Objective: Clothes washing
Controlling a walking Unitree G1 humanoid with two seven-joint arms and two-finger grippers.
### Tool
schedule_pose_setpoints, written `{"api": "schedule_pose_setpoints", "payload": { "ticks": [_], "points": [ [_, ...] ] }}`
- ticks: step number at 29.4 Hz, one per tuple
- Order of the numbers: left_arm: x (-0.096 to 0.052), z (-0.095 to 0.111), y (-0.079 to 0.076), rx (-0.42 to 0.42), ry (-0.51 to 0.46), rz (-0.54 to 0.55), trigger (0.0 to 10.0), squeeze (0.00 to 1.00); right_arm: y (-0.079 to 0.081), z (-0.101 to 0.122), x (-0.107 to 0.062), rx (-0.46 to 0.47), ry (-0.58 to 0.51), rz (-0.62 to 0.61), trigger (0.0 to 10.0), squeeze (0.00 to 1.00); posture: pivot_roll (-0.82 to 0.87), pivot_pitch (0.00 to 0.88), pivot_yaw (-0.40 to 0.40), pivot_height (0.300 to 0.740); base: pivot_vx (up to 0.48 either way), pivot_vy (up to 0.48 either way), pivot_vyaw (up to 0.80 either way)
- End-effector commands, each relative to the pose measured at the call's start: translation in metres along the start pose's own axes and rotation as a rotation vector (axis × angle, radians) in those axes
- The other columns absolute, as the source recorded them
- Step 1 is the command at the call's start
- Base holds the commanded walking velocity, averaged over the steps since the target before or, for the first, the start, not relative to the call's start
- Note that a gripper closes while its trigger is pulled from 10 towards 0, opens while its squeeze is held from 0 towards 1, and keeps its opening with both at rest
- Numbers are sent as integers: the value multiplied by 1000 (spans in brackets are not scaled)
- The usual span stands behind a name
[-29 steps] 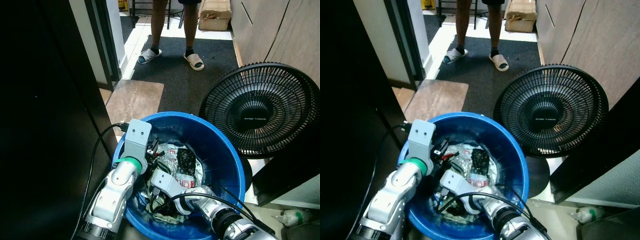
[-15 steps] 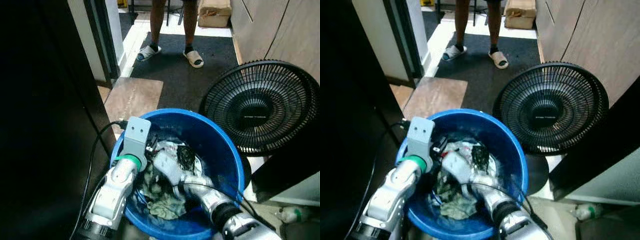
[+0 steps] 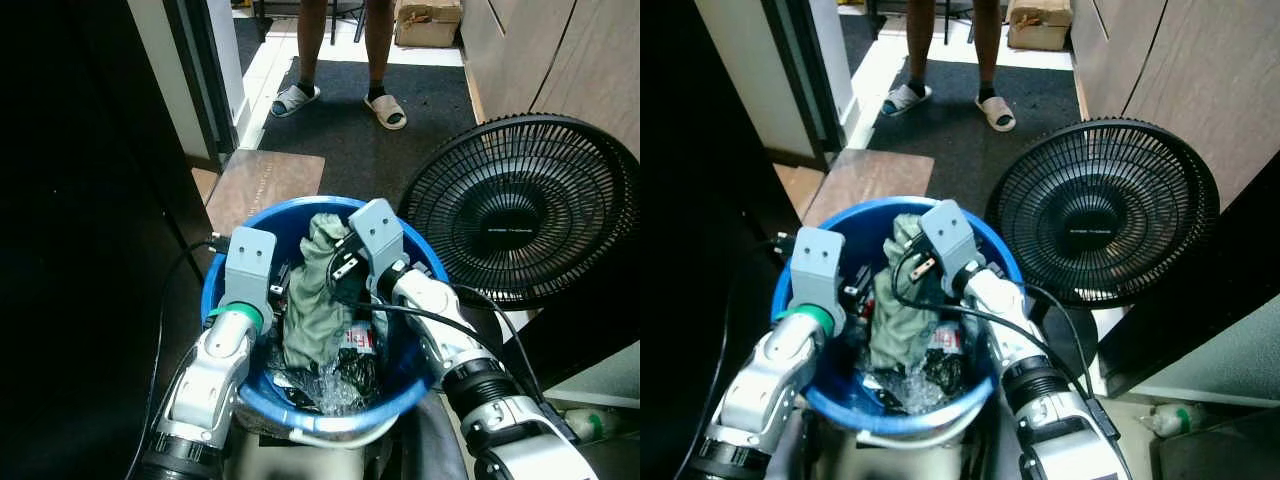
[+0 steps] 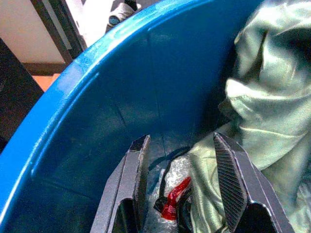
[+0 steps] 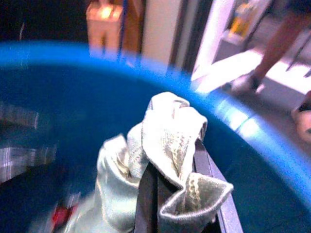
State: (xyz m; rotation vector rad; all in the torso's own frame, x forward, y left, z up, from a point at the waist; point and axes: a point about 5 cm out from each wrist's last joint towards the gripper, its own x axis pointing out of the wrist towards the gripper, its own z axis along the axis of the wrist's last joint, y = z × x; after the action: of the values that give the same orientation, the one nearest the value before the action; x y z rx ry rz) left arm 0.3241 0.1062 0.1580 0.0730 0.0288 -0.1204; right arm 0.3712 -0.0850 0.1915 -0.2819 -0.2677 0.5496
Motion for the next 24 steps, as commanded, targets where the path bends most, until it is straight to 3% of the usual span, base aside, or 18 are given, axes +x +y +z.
{"api": "schedule_pose_setpoints", "payload": {
  "ticks": [1, 11, 15, 17, 18, 19, 20, 21, 22, 24],
  "points": [
    [-1, -14, 1, 3, 55, 7, 10000, 0, -15, 43, 4, -15, -193, -108, 10000, 0, 76, 177, 64, 487, 0, 0, 0],
    [-2, -14, 0, 1, 53, 3, 10000, 0, -26, 67, 1, -31, -287, -201, 10000, 0, 78, 162, 58, 487, 0, 0, 0],
    [-2, -14, 0, -2, 51, 5, 10000, 0, -38, 76, -6, -38, -318, -304, 10000, 0, 80, 157, 56, 487, 0, 0, 0],
    [-3, -11, 2, -9, 39, 11, 10000, 0, -43, 76, -15, -54, -312, -370, 10000, 0, 83, 144, 47, 487, 0, 0, 0],
    [-6, -5, 5, -21, 14, 17, 10000, 0, -47, 69, -27, -28, -288, -434, 10000, 0, 82, 132, 42, 487, 0, 0, 0],
    [-6, -5, 5, -21, 14, 17, 10000, 0, -47, 69, -27, -28, -288, -434, 10000, 0, 82, 132, 42, 487, 0, 0, 0],
    [-8, 1, 9, -34, -12, 20, 10000, 0, -47, 62, -38, 22, -264, -477, 10000, 0, 81, 129, 41, 487, 0, 0, 0],
    [-8, 1, 9, -34, -12, 20, 10000, 0, -47, 62, -38, 22, -264, -477, 10000, 0, 81, 129, 41, 487, 0, 0, 0],
    [-11, 16, 16, -34, -79, 15, 10000, 0, -47, 51, -56, 98, -236, -533, 10000, 0, 76, 118, 36, 487, 0, 0, 0],
    [-11, 16, 16, -34, -79, 15, 10000, 0, -47, 51, -56, 98, -236, -533, 10000, 0, 76, 118, 36, 487, 0, 0, 0]
  ]
}}
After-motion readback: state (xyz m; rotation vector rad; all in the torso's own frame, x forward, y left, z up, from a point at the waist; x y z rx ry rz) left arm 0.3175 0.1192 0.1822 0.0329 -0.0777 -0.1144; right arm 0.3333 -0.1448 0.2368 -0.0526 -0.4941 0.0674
